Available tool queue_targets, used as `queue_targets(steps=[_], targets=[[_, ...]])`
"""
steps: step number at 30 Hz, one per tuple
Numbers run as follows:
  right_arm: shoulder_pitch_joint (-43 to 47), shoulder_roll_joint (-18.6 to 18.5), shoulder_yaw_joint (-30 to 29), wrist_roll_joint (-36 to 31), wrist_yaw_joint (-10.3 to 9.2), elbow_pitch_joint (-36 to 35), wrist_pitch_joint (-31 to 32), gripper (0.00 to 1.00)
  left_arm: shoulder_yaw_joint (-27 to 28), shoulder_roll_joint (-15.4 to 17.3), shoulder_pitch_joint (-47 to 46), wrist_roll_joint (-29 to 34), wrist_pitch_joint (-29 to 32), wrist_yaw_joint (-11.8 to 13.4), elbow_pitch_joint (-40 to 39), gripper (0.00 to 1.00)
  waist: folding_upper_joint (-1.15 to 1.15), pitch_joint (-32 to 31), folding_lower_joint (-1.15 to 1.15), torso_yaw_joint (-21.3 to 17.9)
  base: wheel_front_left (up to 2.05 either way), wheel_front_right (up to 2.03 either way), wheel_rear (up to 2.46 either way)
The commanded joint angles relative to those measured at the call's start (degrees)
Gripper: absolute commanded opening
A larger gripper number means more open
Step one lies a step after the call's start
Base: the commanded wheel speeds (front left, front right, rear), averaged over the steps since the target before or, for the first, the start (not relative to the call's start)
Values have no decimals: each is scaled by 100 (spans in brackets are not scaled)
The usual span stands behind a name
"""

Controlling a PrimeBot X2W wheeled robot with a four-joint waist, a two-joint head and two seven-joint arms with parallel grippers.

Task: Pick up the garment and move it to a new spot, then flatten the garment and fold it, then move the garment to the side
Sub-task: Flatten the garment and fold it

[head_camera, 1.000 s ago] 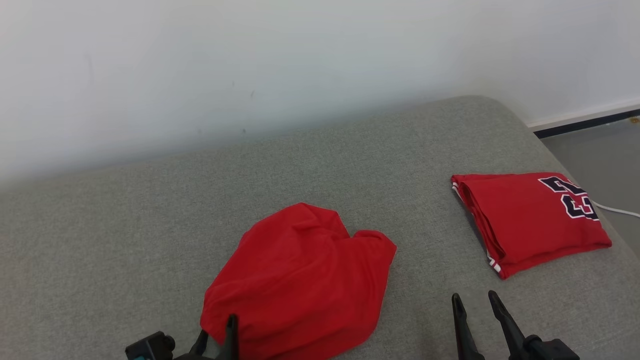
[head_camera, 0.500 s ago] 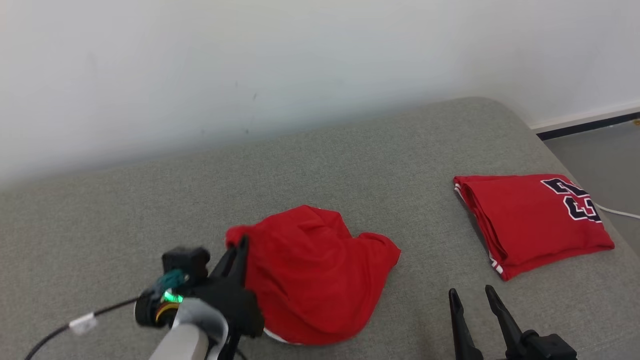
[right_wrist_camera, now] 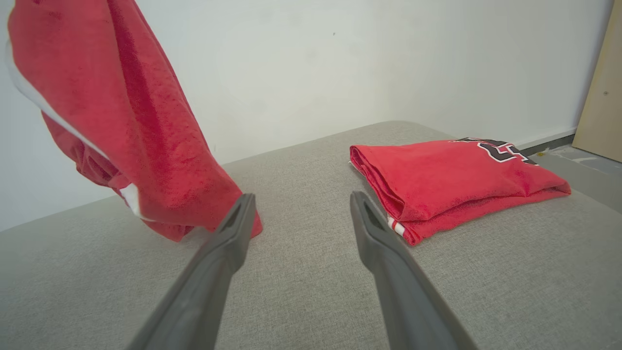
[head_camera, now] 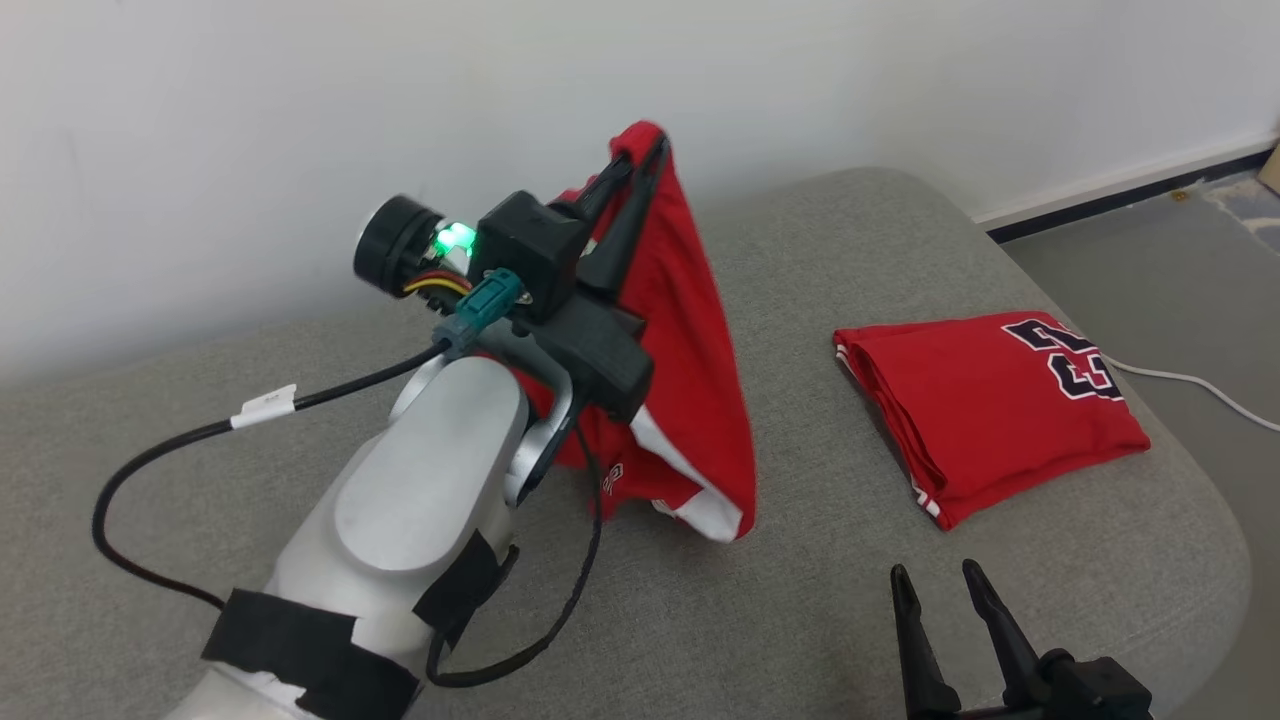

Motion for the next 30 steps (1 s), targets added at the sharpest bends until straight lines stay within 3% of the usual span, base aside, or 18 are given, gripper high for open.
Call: queue_targets(steps=[1, 10, 17, 20, 25, 30], targets=[[45, 13, -38, 17, -12, -24, -2, 100, -125, -35, -119, 70, -169, -45, -104, 0, 0, 58, 0, -38, 0, 0, 0], [46, 13, -66, 8, -12, -62, -2, 100, -386, -68, 475, -360, -248, -30, -69, 0, 0, 144, 0, 489, 0, 0, 0], [-79, 13, 60, -26, -12, -74, -2, 100, -29, -10, 1030, -747, -21, 544, 721, 0, 0, 205, 0, 941, 0, 0, 0], [-104, 12, 90, -25, -12, -56, -2, 100, 143, 36, 1223, -926, -49, 673, 934, 0, 0, 208, 0, 996, 0, 0, 0], [-16, 12, 35, -36, -12, -59, -2, 100, 213, 108, 1683, -1177, -6, 494, 906, 0, 0, 194, 0, 1087, 0, 0, 0], [49, 12, -42, -60, -12, -72, -2, 100, 84, 194, 2469, -1558, 426, 115, 276, 0, 0, 160, 0, 1126, 0, 0, 0]])
